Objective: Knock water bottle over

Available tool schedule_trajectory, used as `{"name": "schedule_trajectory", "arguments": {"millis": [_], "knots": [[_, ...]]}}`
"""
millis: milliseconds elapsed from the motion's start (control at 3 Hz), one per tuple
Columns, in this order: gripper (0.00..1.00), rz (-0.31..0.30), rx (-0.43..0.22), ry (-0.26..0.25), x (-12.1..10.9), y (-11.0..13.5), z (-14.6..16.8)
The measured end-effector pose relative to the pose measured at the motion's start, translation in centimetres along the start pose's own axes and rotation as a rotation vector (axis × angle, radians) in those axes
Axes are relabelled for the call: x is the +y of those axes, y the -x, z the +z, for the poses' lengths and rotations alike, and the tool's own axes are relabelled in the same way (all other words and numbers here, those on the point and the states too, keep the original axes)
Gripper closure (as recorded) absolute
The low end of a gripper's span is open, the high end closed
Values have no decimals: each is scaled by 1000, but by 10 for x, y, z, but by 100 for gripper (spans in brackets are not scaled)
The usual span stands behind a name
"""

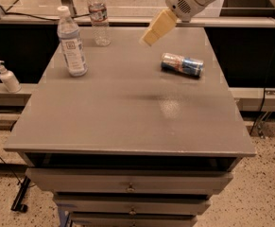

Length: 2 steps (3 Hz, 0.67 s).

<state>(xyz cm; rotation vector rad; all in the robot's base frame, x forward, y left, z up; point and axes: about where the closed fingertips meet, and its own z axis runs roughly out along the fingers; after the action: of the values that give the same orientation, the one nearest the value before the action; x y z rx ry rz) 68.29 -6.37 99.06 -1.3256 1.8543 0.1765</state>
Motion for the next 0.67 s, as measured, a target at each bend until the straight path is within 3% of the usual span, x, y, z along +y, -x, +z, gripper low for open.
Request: {"name": "schedule_trajectory", "arguments": {"millis": [333, 667], "knots": [[0, 15, -50, -23, -26, 11, 34], [0, 45, -111, 1, -38, 31, 78]]}}
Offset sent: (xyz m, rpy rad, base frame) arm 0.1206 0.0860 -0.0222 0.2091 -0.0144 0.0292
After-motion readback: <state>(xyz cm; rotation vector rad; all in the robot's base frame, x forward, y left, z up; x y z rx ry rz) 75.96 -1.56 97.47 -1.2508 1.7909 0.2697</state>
